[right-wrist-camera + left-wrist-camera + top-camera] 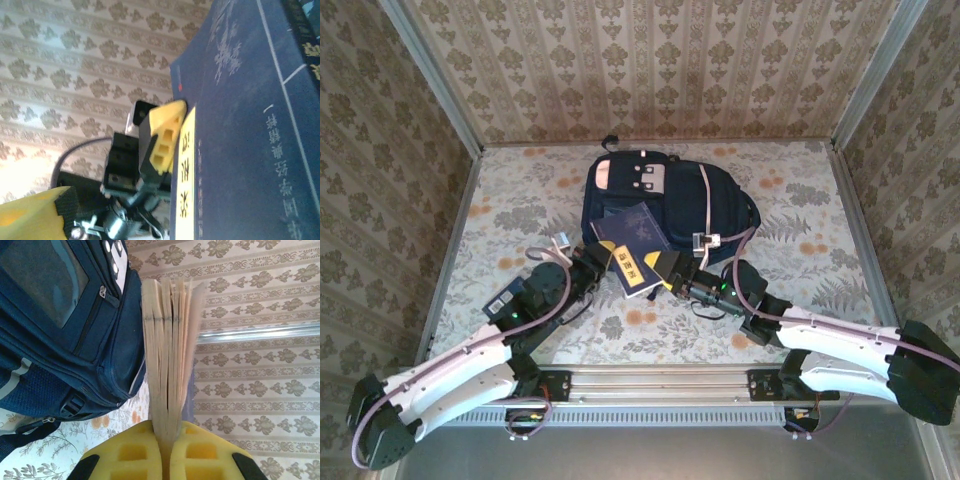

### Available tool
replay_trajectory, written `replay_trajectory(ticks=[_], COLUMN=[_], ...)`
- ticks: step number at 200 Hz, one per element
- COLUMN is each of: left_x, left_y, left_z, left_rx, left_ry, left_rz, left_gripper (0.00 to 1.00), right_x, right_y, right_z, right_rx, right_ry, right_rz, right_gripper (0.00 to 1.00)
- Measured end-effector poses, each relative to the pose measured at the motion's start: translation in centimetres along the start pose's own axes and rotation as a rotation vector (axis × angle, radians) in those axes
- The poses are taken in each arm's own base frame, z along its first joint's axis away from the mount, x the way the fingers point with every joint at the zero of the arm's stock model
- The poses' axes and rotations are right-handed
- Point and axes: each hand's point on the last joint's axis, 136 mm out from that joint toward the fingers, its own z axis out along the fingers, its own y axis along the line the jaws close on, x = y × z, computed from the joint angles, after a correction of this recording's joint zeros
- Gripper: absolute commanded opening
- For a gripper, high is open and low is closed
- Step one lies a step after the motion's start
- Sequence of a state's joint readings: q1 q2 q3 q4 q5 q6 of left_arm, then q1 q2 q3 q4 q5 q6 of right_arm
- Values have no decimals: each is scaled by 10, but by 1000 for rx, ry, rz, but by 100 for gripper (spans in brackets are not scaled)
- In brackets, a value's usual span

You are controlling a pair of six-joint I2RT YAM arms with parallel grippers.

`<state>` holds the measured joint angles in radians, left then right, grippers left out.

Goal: Pack the student bag

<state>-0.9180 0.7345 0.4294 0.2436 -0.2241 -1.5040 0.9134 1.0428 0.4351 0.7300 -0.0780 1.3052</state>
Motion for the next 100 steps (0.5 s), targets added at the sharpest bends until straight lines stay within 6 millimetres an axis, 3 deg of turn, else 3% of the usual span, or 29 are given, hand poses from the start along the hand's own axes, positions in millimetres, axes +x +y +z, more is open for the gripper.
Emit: replay_trajectory(ticks=[38,55,66,83,100], left_x=[7,9,11,17,11], left_y=[-12,-16,-16,-17,-18], left_z=[2,1,2,6,11], left_rx=[29,42,37,27,-14], left_ry=[-40,-48,-44,-18,-20], left_rz=[10,13,25,73,179], left_gripper=[0,0,9,38,55], right_x=[-19,-23,-23,-27,-53], right_y=[-6,-10,-11,-13,-16], right_z=[-5,-9,-13,-22,-42], right_rx=[39,72,89,116,158], right_ry=[-120,-147,-150,-154,-231], right_rz=[5,7,0,-6,-22], right_gripper=[17,0,0,0,0])
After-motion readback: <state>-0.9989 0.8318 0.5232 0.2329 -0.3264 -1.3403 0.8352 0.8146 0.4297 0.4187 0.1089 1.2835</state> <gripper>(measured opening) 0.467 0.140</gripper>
